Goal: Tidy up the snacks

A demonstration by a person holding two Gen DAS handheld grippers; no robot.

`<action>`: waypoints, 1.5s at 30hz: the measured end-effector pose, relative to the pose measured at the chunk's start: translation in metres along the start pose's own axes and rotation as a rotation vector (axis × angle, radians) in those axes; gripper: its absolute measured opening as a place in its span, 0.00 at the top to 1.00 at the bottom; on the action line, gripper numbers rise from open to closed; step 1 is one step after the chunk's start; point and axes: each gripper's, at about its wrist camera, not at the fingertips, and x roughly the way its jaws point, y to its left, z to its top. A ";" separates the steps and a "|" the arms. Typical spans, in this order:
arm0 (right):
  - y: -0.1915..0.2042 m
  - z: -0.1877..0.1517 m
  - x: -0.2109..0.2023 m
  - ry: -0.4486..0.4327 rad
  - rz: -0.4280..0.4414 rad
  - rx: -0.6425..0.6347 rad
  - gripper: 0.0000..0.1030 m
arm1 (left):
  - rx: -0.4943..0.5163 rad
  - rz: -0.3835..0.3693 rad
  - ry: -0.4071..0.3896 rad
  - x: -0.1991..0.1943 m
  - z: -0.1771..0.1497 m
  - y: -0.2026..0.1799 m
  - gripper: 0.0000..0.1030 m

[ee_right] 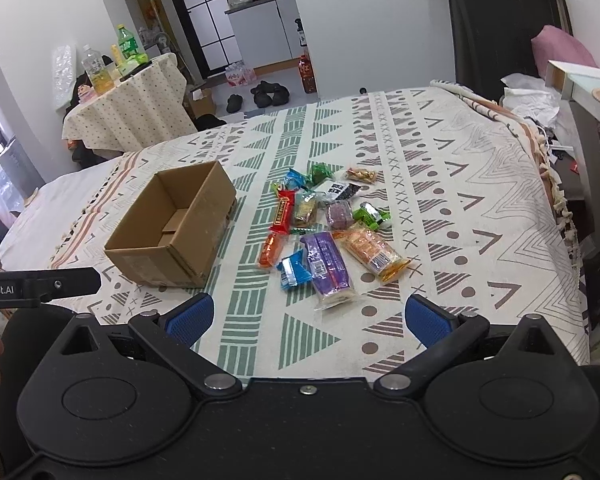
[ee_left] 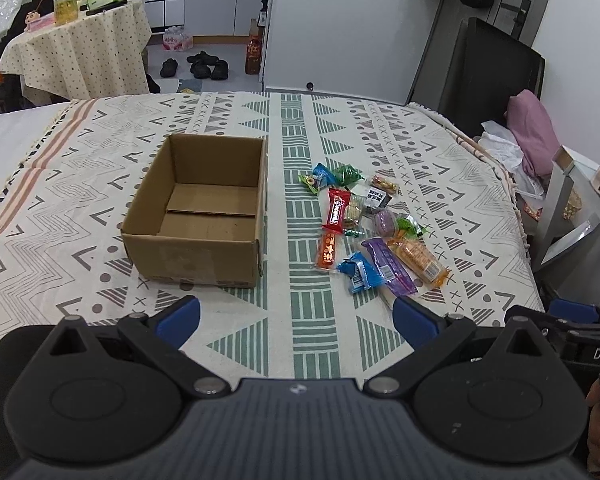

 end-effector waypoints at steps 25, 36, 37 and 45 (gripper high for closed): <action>-0.045 0.023 0.066 0.057 0.017 0.148 0.00 | -0.088 -0.026 0.110 0.094 0.024 -0.022 0.09; -0.058 0.041 0.106 0.097 -0.023 0.127 0.01 | -0.160 -0.053 0.128 0.136 0.034 -0.030 0.16; -0.059 0.042 0.109 0.105 -0.030 0.121 0.01 | -0.171 -0.055 0.134 0.141 0.035 -0.031 0.16; -0.070 0.046 0.139 0.176 -0.050 0.109 0.04 | -0.213 -0.048 0.186 0.178 0.033 -0.043 0.16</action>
